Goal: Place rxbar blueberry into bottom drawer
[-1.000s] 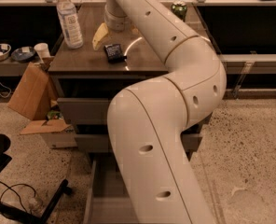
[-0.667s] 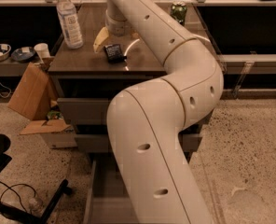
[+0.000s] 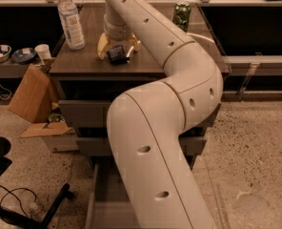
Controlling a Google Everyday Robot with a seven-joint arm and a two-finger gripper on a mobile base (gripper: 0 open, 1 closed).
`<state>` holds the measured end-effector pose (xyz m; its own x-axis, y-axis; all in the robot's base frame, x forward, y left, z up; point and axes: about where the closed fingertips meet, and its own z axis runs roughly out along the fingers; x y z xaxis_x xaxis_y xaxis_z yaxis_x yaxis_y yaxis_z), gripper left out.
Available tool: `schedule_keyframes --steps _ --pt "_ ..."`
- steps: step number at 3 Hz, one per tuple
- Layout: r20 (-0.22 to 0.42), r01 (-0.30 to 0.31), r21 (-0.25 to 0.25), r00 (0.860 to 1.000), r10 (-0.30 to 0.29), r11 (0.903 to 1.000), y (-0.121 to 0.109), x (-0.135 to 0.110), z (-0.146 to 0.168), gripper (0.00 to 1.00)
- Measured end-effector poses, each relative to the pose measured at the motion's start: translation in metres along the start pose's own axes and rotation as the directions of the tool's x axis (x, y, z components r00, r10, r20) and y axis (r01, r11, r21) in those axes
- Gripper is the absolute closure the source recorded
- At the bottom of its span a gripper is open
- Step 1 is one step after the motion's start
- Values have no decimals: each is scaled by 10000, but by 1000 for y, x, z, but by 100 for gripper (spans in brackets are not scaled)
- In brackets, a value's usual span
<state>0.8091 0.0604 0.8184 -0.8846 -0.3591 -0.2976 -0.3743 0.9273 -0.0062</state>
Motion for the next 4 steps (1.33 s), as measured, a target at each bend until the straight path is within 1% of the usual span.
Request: schedule_keyframes --steps 1,2,3,4 --pt "0 0 0 10000 0 10000 0 0 0 71" --pt "0 0 0 10000 0 10000 0 0 0 94" --pt "1 0 0 10000 0 10000 0 -3 -11 100" --pt "1 0 0 10000 0 10000 0 -4 -13 100"
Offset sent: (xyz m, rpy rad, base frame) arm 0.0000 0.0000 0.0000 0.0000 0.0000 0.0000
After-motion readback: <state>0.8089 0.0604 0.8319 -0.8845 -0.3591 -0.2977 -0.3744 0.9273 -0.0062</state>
